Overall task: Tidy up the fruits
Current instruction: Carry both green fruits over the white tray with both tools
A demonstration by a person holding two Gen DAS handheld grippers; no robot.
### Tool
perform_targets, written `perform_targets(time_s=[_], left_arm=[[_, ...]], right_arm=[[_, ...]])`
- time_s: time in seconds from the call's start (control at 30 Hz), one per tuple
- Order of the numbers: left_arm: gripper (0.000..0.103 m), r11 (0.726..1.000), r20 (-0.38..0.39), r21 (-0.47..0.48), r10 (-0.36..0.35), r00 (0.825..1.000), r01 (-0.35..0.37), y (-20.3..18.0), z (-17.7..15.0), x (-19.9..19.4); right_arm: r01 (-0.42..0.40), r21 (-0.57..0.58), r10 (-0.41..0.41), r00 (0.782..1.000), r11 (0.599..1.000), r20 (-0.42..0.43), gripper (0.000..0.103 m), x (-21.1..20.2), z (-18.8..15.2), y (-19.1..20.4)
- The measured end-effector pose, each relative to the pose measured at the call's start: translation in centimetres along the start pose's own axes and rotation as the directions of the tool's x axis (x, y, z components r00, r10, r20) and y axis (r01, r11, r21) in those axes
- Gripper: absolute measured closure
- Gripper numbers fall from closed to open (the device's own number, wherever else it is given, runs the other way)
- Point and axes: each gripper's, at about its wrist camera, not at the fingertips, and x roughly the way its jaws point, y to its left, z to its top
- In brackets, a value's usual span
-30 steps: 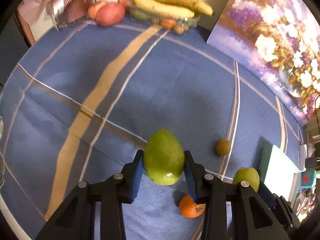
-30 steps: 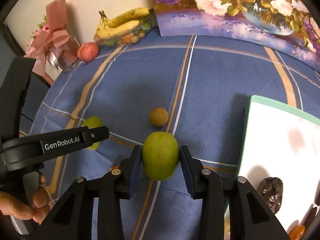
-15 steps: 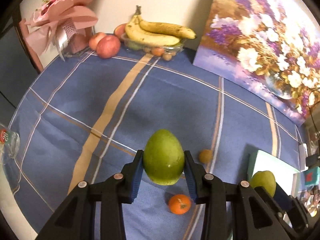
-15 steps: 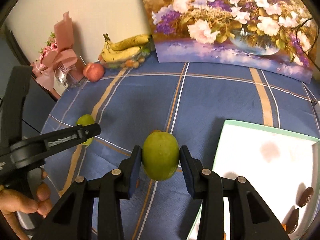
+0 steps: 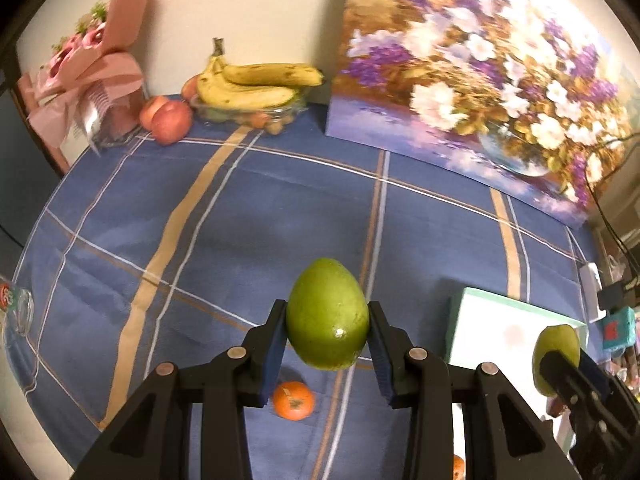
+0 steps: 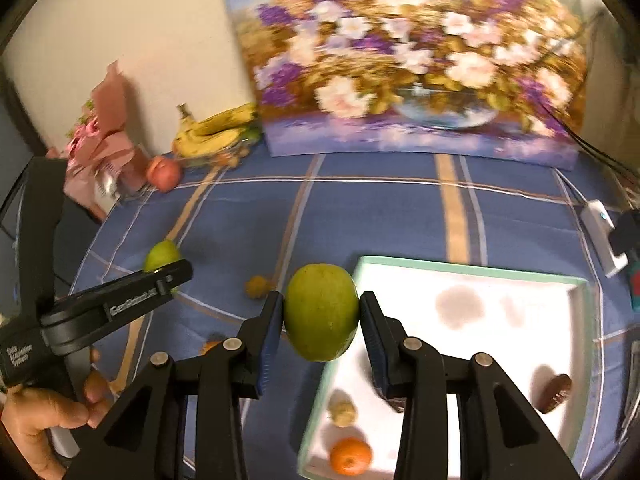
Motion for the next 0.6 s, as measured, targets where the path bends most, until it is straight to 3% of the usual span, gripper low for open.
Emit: perform_targets(time_s=[0.27, 0.6], left_arm=[[0.062, 0.996, -0.014, 0.080, -0.030, 0.999, 0.031, -4.0, -0.9, 0.1], [0.062, 0.971, -0.044, 0.225, -0.071, 0.996, 0.080, -11.0, -2.8, 0.5]], right_arm=[[0.055, 0.093, -0.056, 0.998, 0.994, 0.000, 0.062, -1.0, 0.0, -5.5], [0.186, 0.222, -0.189, 0.982, 0.957, -0.008, 0.062, -3.0, -1.2, -12.8]])
